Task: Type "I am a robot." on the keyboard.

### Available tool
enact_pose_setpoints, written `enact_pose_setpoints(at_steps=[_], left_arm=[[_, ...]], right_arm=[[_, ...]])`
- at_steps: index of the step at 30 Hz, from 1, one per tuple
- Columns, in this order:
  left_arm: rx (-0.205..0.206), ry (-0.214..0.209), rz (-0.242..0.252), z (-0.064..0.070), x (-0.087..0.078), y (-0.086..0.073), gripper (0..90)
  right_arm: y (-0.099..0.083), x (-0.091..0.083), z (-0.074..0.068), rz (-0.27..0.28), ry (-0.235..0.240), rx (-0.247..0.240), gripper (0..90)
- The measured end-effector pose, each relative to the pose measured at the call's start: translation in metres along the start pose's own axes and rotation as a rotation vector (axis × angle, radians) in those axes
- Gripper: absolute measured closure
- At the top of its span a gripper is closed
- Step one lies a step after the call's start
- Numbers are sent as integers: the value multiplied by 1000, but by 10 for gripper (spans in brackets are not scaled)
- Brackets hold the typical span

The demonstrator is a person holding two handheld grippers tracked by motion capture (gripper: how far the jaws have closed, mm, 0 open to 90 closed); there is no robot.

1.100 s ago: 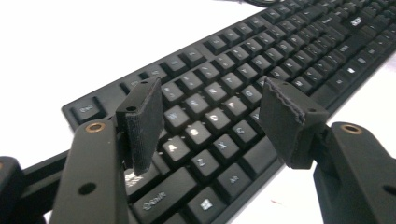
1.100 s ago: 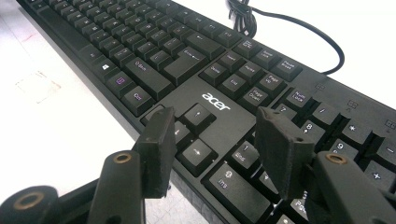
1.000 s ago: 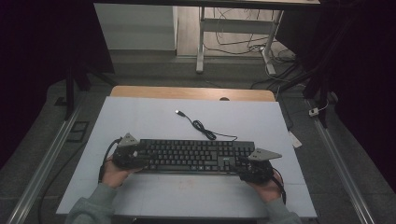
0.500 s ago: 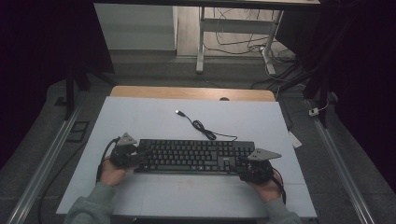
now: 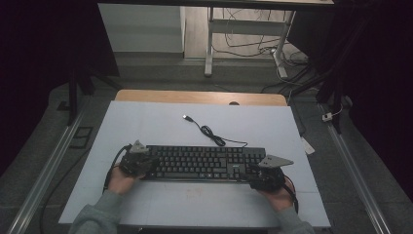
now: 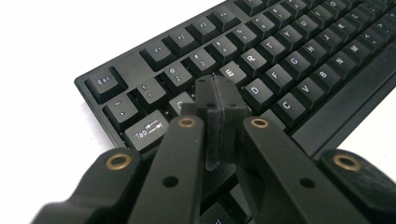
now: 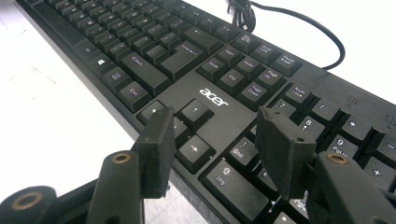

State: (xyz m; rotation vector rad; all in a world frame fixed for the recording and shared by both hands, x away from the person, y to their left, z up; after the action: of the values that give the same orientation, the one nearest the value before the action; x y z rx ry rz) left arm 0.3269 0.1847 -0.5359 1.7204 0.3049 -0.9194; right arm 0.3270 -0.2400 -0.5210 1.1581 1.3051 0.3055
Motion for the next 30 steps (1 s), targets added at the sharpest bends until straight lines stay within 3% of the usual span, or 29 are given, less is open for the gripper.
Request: enact_pose_setpoints(at_steps=[14,19,27,30], left_arm=[[19,12,-25,1,5,-2,890],[21,12,-13,2,5,-2,891],[-28,-9,60,-3,-7,1,886],[-55,-8,81,-8,-10,0,807]], right_arm=[[-1,2,1,-7,5,-2,473],[-1,2,0,-21,4,-7,471],[-1,2,2,-12,3,-3,469],[-1,2,2,-14,2,-8,468]])
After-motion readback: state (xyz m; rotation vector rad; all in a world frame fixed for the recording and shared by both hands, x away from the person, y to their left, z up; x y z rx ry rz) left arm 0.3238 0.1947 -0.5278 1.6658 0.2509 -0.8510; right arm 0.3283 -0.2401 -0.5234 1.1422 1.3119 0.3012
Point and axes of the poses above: each handheld gripper's, and its own axes: x roughly forward along the jaws, y roughly out of its top, z roughly to its right, the point moved 2 cm from there along x, roughly forward along the jaws, and after that the axes turned 15 degrees about y, right-handed, at the moved point
